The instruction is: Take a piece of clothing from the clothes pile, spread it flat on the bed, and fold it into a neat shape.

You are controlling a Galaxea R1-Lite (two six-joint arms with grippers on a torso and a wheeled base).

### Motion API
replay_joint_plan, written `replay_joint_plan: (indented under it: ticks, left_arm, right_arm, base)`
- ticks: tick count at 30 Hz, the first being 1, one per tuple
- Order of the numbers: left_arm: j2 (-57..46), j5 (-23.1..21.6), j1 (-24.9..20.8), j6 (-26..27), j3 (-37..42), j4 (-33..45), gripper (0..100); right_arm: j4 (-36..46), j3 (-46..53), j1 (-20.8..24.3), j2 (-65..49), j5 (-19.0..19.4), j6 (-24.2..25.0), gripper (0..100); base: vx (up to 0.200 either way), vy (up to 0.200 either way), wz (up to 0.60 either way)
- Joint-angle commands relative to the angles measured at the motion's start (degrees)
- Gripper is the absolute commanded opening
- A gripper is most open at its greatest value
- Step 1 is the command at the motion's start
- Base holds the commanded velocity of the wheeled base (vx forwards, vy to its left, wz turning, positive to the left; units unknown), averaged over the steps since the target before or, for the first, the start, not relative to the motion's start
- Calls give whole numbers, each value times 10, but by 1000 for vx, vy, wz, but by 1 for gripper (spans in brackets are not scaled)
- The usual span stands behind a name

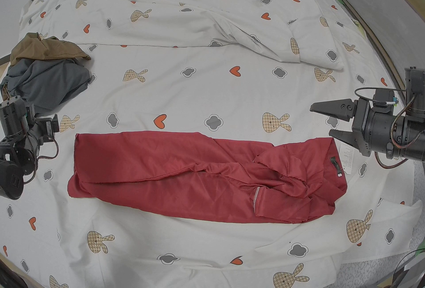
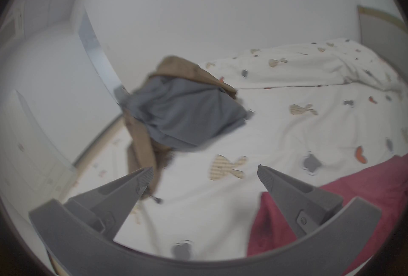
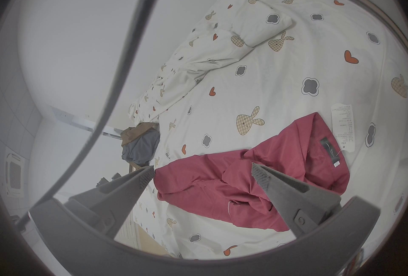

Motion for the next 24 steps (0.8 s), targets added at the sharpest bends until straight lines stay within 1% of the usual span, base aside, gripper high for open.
replay_joint_plan:
  ticks: [1,2,3,4,5,6,7,8,9,10,11,12,13,15,16,17,19,24]
  left_arm:
    - [67,-159,26,-131,-39,74,100]
    - [50,-295,53,-162,-40,122,100]
    - [39,-361,68,-173,-42,144,100]
    - [39,-361,68,-173,-42,144,100]
    - [29,-492,107,-184,-44,180,100]
    - [30,-540,126,-183,-40,188,100]
    - [33,-570,140,-182,-39,189,100]
    - [35,-575,141,-182,-39,189,100]
    - [47,-603,159,-180,-39,189,100]
    - [47,-603,159,-180,-39,189,100]
    - [74,-630,182,-167,-42,187,100]
    - [80,-641,189,-162,-42,187,100]
    - [86,-661,197,-159,-43,187,100]
    - [96,-704,208,-159,-45,187,100]
    - [104,-737,215,-159,-48,187,100]
    - [113,-754,219,-160,-52,187,100]
    - [135,-769,221,-160,-61,188,100]
    - [175,-770,221,-158,-72,187,100]
  right_arm:
    - [1,-5,-23,-9,7,0,100]
    - [1,-5,-25,-9,7,0,100]
    - [2,-5,-26,-9,8,0,100]
    - [2,-5,-26,-9,8,0,100]
    - [2,-5,-26,-9,8,0,100]
    - [2,-5,-27,-10,8,0,100]
    - [2,-6,-28,-10,8,0,100]
    - [2,-6,-29,-11,8,0,100]
    - [2,-6,-29,-11,8,0,100]
    - [2,-6,-29,-11,8,0,100]
    - [2,-7,-28,-11,8,0,100]
    - [2,-7,-28,-11,8,0,100]
    - [2,-7,-28,-11,8,0,100]
    - [2,-7,-29,-11,8,0,100]
    - [2,-7,-29,-11,8,0,100]
    - [2,-7,-29,-11,8,0,100]
    - [2,-7,-29,-11,8,0,100]
    - [2,-7,-30,-10,8,0,100]
  base:
    - [0,0,0]
    - [0,0,0]
    - [0,0,0]
    - [0,0,0]
    - [0,0,0]
    - [0,0,0]
    - [0,0,0]
    - [0,0,0]
    - [0,0,0]
    - [0,0,0]
    - [0,0,0]
    - [0,0,0]
    - [0,0,0]
    - [0,0,0]
    - [0,0,0]
    - [0,0,0]
    - [0,0,0]
    - [0,0,0]
